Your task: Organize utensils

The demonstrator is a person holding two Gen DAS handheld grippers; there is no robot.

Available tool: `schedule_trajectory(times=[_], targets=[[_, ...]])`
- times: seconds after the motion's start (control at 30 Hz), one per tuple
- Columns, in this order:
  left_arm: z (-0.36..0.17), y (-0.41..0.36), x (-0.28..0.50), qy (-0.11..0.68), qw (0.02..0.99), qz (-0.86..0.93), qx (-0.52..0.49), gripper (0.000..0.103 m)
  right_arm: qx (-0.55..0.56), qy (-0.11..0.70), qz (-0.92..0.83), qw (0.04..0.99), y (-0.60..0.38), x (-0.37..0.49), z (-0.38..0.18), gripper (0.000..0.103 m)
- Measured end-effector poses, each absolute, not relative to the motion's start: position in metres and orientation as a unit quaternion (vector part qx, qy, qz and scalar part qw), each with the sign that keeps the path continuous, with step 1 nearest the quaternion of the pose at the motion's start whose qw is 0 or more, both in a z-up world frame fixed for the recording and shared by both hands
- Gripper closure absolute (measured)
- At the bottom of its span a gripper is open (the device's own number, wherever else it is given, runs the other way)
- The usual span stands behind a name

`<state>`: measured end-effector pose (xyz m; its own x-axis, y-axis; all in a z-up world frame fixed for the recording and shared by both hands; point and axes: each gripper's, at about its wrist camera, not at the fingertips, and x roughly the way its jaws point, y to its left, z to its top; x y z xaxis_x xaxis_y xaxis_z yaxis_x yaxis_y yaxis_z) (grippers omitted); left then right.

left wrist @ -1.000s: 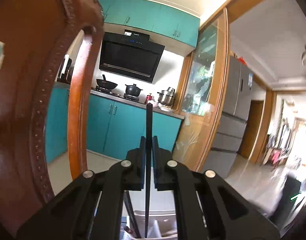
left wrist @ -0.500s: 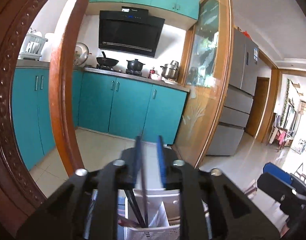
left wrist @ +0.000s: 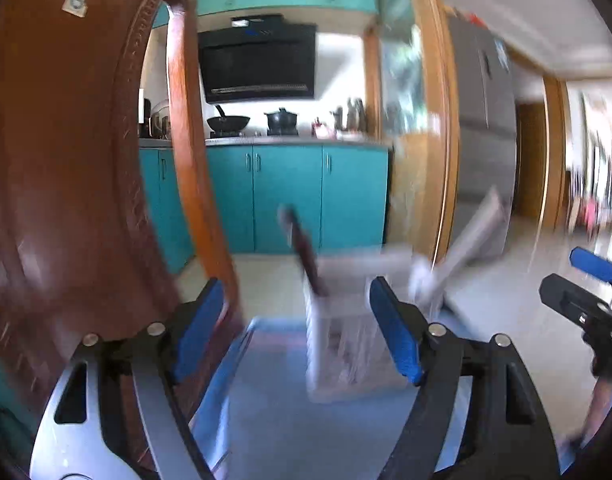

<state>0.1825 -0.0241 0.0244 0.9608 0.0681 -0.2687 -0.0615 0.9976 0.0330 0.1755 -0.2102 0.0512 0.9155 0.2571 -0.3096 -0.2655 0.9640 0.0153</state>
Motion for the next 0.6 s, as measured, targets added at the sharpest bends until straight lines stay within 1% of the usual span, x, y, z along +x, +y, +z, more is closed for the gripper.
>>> schedule_trajectory(times=[0.03, 0.1, 0.2, 0.23, 0.27, 0.33, 0.4, 0.6], targets=[[0.012, -0.024, 0.168, 0.144, 0.988, 0.04, 0.027, 0.024, -0.006, 0.176, 0.131, 0.976, -0.214, 0.171, 0.041, 0.003], [-0.006, -0.02, 0.146, 0.166, 0.985, 0.048, 0.026, 0.022, 0.031, 0.217, 0.132, 0.967, -0.227, 0.157, 0.024, 0.003], [-0.015, -0.012, 0.119, 0.188, 0.981, 0.046, 0.004, 0.015, 0.059, 0.225, 0.128, 0.964, -0.237, 0.137, 0.021, 0.003], [-0.015, -0.011, 0.111, 0.19, 0.981, 0.049, 0.003, 0.014, 0.059, 0.223, 0.124, 0.965, -0.238, 0.127, 0.022, 0.003], [-0.013, -0.01, 0.099, 0.187, 0.981, 0.056, 0.0, 0.01, 0.055, 0.224, 0.123, 0.965, -0.238, 0.12, 0.021, 0.003], [-0.008, -0.009, 0.077, 0.178, 0.982, 0.057, -0.014, 0.005, 0.039, 0.231, 0.122, 0.964, -0.232, 0.106, 0.02, 0.003], [-0.003, -0.009, 0.061, 0.176, 0.983, 0.048, -0.024, 0.004, 0.018, 0.237, 0.121, 0.964, -0.223, 0.093, 0.02, 0.003], [0.01, -0.019, 0.023, 0.172, 0.984, 0.042, 0.0, 0.004, -0.014, 0.233, 0.115, 0.965, -0.208, 0.061, 0.024, 0.003]])
